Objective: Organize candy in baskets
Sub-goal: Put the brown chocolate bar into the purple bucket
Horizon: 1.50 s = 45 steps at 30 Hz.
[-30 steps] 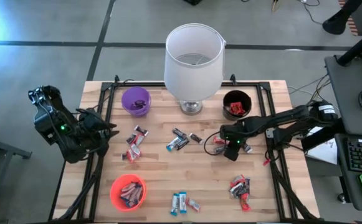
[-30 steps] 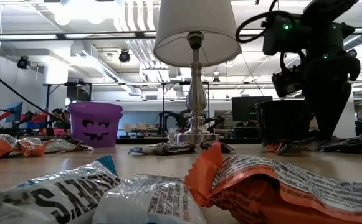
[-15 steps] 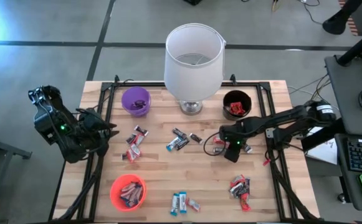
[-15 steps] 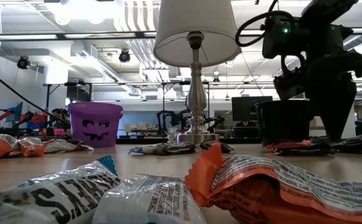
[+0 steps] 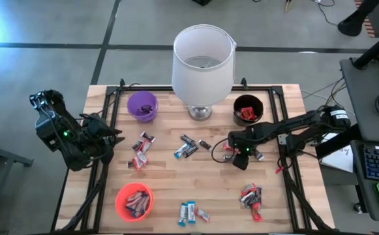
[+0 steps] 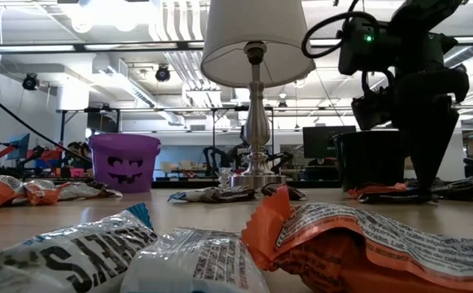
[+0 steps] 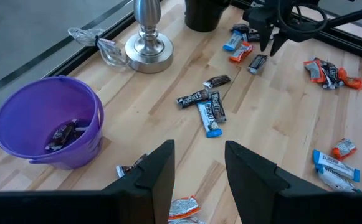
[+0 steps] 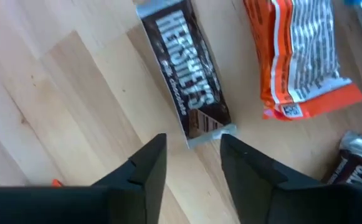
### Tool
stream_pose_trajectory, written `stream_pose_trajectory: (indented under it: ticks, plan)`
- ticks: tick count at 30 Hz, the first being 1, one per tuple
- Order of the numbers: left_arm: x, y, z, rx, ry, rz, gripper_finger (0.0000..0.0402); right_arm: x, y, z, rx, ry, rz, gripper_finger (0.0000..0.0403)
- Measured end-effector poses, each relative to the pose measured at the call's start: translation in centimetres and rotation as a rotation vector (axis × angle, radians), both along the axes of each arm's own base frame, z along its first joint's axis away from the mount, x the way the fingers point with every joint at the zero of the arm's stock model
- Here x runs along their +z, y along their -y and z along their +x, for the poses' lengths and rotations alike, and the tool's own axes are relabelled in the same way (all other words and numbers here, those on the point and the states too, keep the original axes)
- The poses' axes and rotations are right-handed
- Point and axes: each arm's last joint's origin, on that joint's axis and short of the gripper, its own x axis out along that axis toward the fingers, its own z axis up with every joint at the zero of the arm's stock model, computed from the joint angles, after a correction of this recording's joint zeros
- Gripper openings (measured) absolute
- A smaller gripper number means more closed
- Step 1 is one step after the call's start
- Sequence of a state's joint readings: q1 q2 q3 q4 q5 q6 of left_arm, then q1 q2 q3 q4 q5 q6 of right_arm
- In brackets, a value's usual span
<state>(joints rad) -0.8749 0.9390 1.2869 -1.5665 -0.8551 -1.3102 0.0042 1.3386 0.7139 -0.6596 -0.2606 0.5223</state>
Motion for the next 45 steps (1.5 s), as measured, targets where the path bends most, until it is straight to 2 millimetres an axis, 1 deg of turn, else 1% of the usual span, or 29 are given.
stream_pose_trajectory:
  ticks: [5, 10, 14, 19, 21, 23, 26, 30, 31, 35, 42, 45]
  plan:
    - [0.0, 0.0, 0.0, 0.000, 0.000, 0.000, 0.0123, 0.1, 0.0, 0.6, 0.010, 0.064, -0.003, 0.0170]
    - [0.0, 0.0, 0.0, 0.000, 0.000, 0.001, 0.0123, -0.1, 0.0, 0.8, 0.035, 0.073, -0.026, 0.0176]
    - [0.0, 0.0, 0.0, 0.000, 0.000, 0.001, 0.0123, -0.8, 0.1, 0.9, 0.067, 0.049, -0.048, 0.0176]
    - [0.0, 0.0, 0.0, 0.000, 0.001, 0.000, 0.0123, -2.1, 0.3, 1.2, 0.080, -0.011, -0.108, 0.0174]
    - [0.0, 0.0, 0.0, 0.001, 0.003, -0.001, 0.0123, -2.5, 0.3, 1.3, 0.092, -0.024, -0.119, 0.0169]
    - [0.0, 0.0, 0.0, 0.001, 0.003, -0.001, 0.0123, -2.8, 0.3, 1.4, 0.093, -0.039, -0.120, 0.0156]
    - [0.0, 0.0, 0.0, 0.001, 0.003, -0.001, 0.0123, -3.0, 0.3, 1.4, 0.093, -0.048, -0.117, 0.0113]
    - [0.0, 0.0, 0.0, 0.001, 0.003, -0.001, 0.0123, -2.4, 0.2, 1.3, 0.094, -0.021, -0.100, 0.0032]
    - [0.0, 0.0, 0.0, 0.001, 0.003, -0.001, 0.0123, -2.2, 0.2, 1.2, 0.094, -0.011, -0.095, 0.0024]
    - [0.0, 0.0, 0.0, 0.001, 0.003, -0.001, 0.0123, -1.3, 0.2, 0.8, 0.056, 0.004, -0.083, 0.0017]
    - [0.0, 0.0, 0.0, 0.019, 0.013, -0.023, 0.0123, 1.0, 0.0, -0.2, 0.014, 0.066, -0.007, 0.0014]
    - [0.0, 0.0, 0.0, 0.025, 0.016, -0.031, 0.0123, 2.2, -0.1, -0.6, -0.003, 0.118, 0.029, 0.0014]
